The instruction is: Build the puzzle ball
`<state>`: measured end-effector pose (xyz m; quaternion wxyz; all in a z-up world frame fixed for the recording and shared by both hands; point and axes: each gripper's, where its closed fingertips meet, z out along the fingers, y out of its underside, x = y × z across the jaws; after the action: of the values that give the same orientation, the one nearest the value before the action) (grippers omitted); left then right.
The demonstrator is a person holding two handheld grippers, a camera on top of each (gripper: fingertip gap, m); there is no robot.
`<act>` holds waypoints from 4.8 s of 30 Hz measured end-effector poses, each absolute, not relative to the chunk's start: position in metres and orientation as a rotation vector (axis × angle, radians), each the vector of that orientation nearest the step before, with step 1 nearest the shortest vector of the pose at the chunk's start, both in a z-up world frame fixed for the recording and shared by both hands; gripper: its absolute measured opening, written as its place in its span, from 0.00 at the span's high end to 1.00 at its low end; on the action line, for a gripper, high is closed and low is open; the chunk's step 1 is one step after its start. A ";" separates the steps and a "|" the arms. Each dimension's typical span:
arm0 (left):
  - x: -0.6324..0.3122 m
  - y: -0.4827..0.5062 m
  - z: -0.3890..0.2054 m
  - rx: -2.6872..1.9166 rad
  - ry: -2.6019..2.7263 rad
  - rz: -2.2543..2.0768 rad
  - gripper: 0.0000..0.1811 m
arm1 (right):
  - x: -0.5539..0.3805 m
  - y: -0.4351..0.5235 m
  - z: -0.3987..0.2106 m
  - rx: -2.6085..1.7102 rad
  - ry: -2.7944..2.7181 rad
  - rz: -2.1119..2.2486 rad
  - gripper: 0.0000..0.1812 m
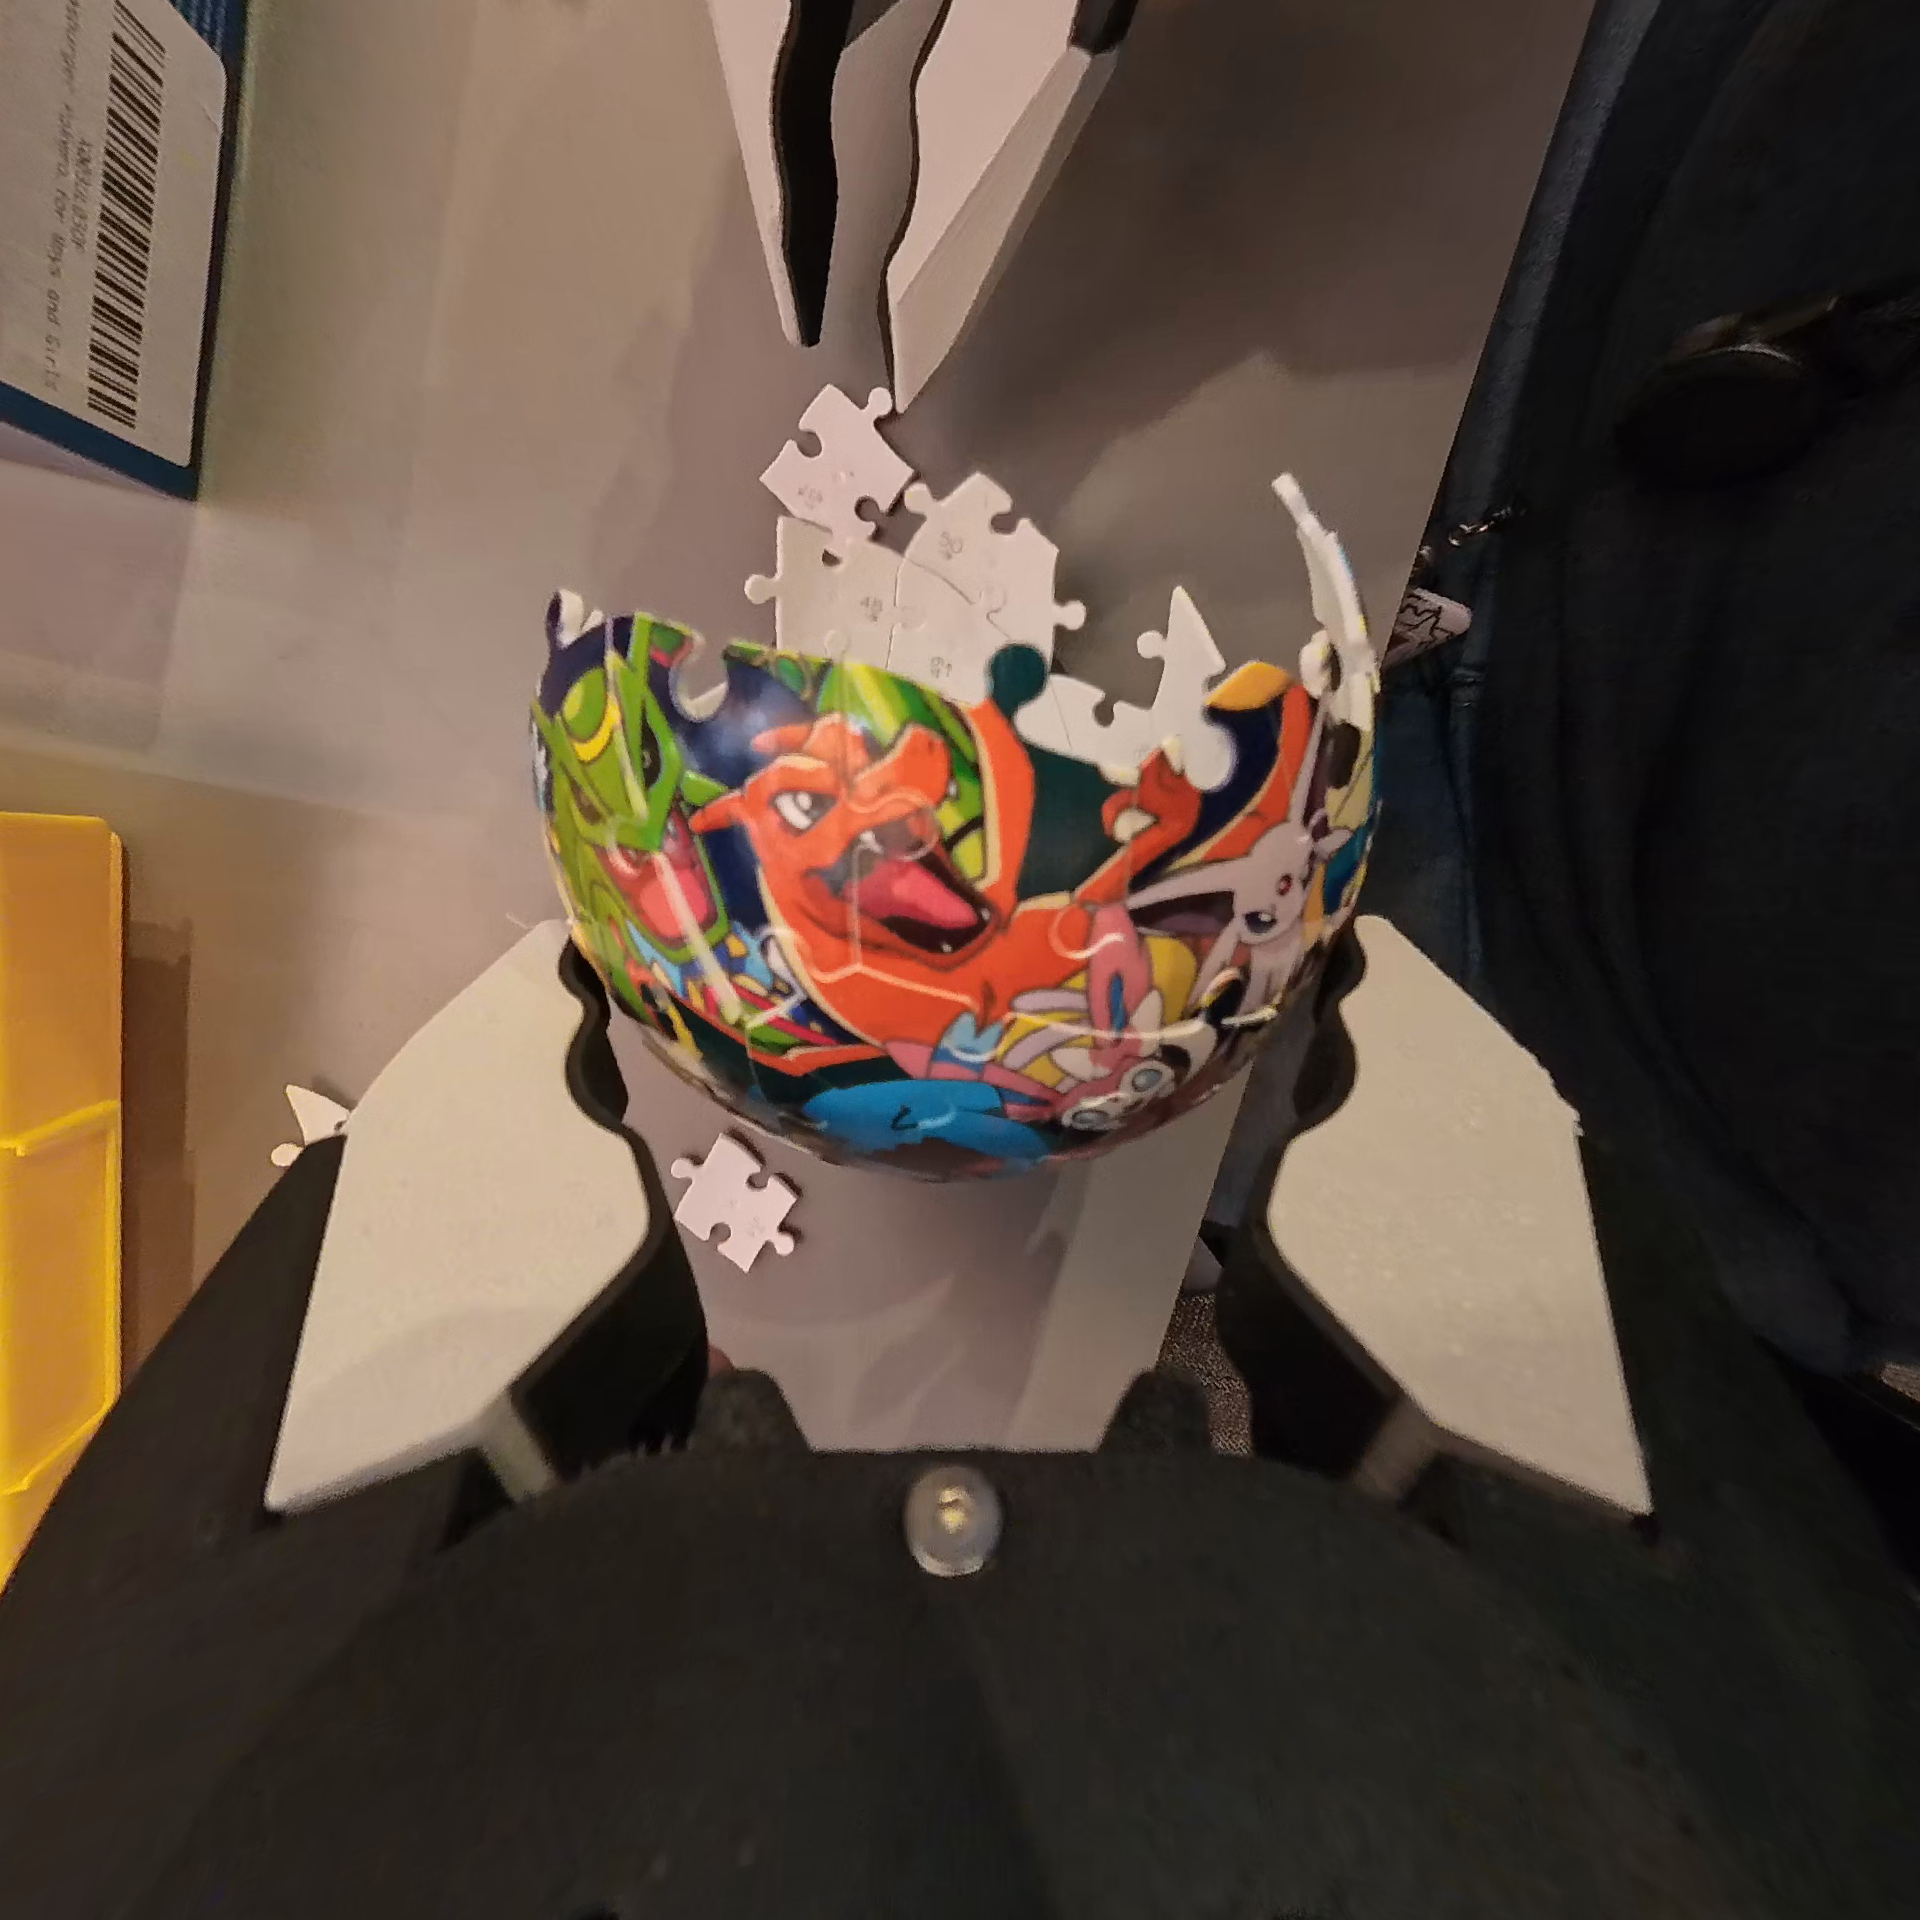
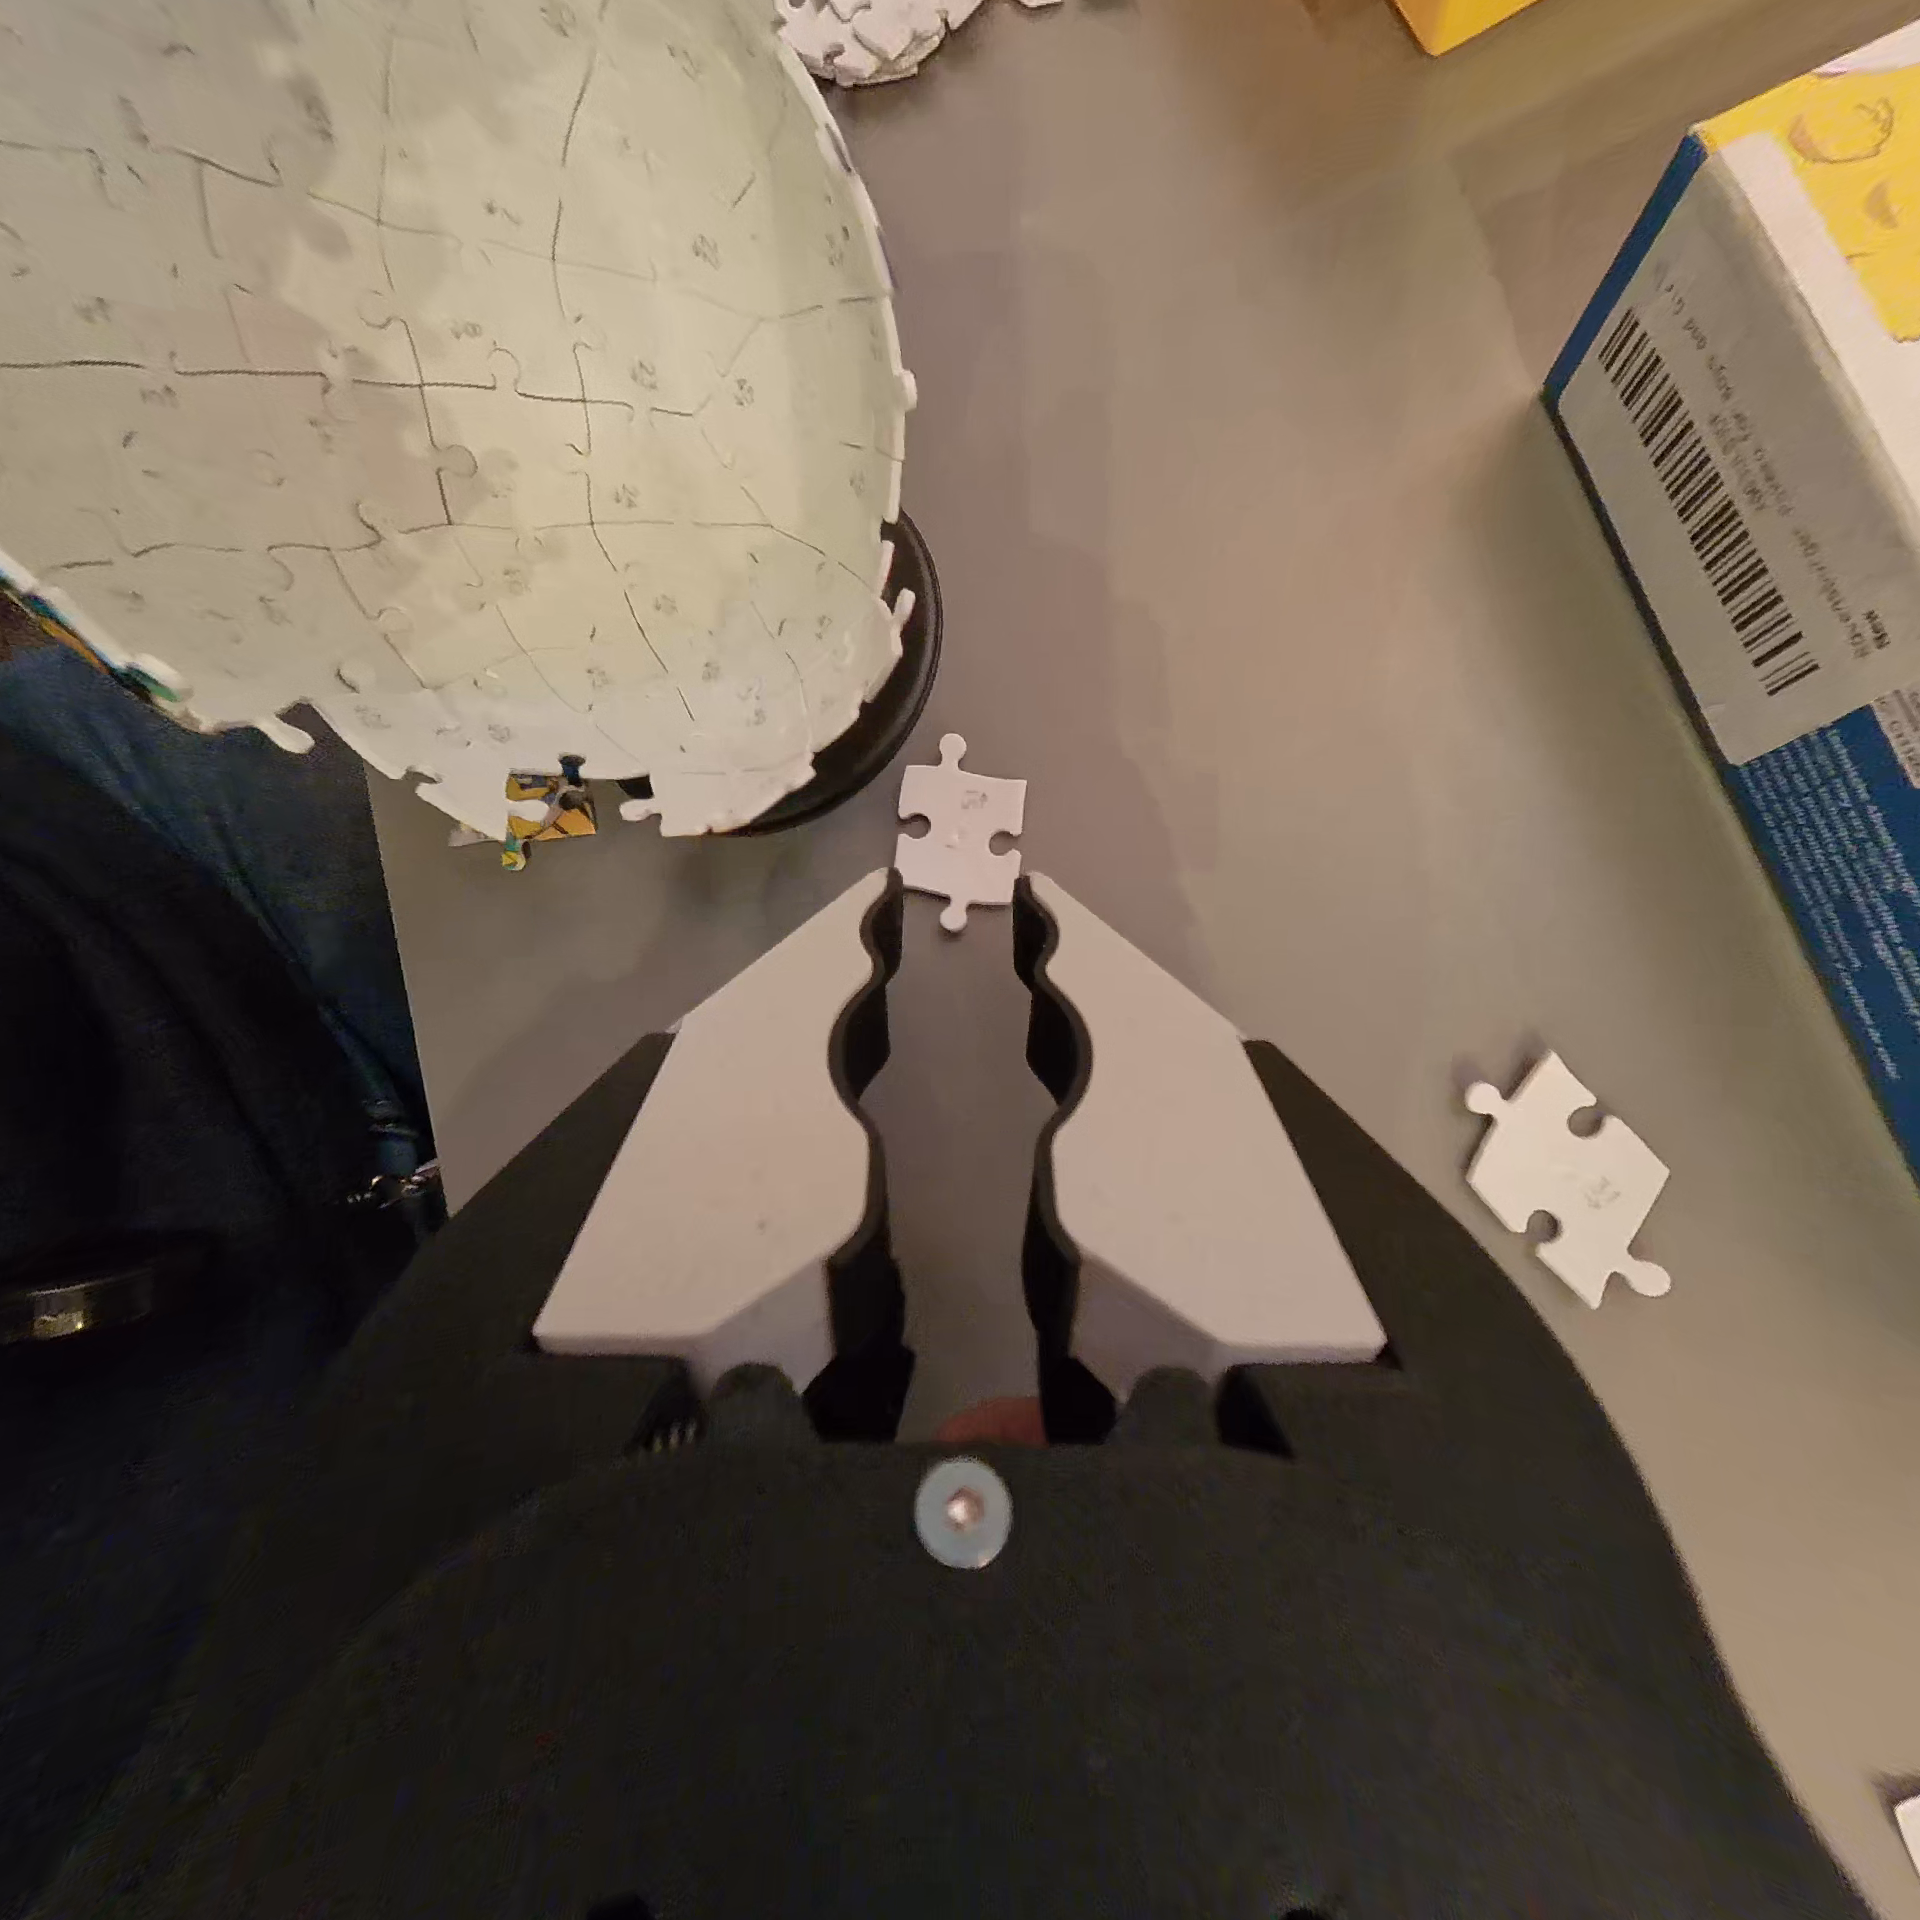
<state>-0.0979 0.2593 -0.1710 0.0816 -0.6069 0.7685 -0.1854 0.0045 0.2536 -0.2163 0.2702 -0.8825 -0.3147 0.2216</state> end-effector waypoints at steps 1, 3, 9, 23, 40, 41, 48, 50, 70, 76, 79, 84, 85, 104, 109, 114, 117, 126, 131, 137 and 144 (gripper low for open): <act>-0.098 0.259 -0.171 -1.814 2.297 -0.551 0.30 | 0.005 0.254 -0.217 -2.379 -0.846 0.595 0.89; -0.100 0.260 -0.170 -1.818 2.297 -0.544 0.30 | 0.007 0.254 -0.216 -2.376 -0.840 0.602 0.89; -0.104 0.261 -0.169 -1.827 2.307 -0.518 0.30 | 0.006 0.254 -0.217 -2.373 -0.850 0.609 0.89; -0.107 0.266 -0.168 -1.835 2.323 -0.470 0.30 | -0.002 0.261 -0.232 -2.349 -1.010 0.522 0.88; -0.108 0.264 -0.168 -1.840 2.309 -0.473 0.30 | -0.024 0.253 -0.193 -2.236 -0.912 0.851 0.89; -0.109 0.264 -0.168 -1.840 2.310 -0.470 0.30 | -0.026 0.252 -0.191 -2.231 -0.907 0.872 0.90; -0.108 0.264 -0.168 -1.835 2.320 -0.446 0.30 | -0.036 0.249 -0.206 -2.287 -0.912 0.835 0.93; -0.108 0.264 -0.169 -1.835 2.322 -0.442 0.30 | -0.038 0.249 -0.210 -2.294 -0.915 0.819 0.94; -0.112 0.263 -0.166 -1.836 2.310 -0.430 0.31 | -0.054 0.256 -0.223 -2.296 -0.958 0.738 0.96; -0.115 0.265 -0.166 -1.851 2.273 -0.429 0.31 | -0.056 0.260 -0.223 -2.287 -0.955 0.722 0.95; -0.116 0.266 -0.165 -1.859 2.237 -0.444 0.31 | -0.051 0.263 -0.217 -2.275 -0.934 0.715 0.93; -0.117 0.268 -0.164 -1.871 2.176 -0.463 0.31 | -0.019 0.266 -0.214 -2.304 -0.949 0.675 0.87; -0.117 0.268 -0.164 -1.870 2.164 -0.465 0.32 | -0.014 0.266 -0.215 -2.307 -0.964 0.669 0.86; -0.117 0.283 -0.161 -1.819 1.981 -0.372 0.32 | -0.019 0.261 -0.226 -2.218 -1.220 0.550 0.85; -0.116 0.283 -0.162 -1.810 1.949 -0.375 0.31 | -0.017 0.257 -0.233 -2.183 -1.425 0.494 0.85; -0.118 0.282 -0.162 -1.809 1.931 -0.365 0.31 | -0.010 0.255 -0.233 -2.271 -1.364 0.467 0.86; -0.118 0.282 -0.162 -1.809 1.916 -0.372 0.32 | -0.008 0.245 -0.232 -2.308 -1.311 0.524 0.85; -0.116 0.281 -0.163 -1.797 1.902 -0.385 0.31 | -0.002 0.248 -0.228 -2.288 -1.294 0.481 0.84; -0.116 0.280 -0.164 -1.798 1.891 -0.393 0.31 | -0.007 0.247 -0.234 -2.282 -1.295 0.502 0.85; -0.116 0.280 -0.164 -1.797 1.890 -0.399 0.31 | -0.007 0.251 -0.225 -2.266 -1.244 0.511 0.84; -0.117 0.280 -0.164 -1.802 1.880 -0.401 0.31 | -0.008 0.234 -0.233 -2.329 -1.226 0.519 0.87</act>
<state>-0.1171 0.2799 -0.1641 0.2510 -0.6620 0.6907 -0.1474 -0.0084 0.2337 -0.2330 0.2272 -0.8455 -0.4451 0.1883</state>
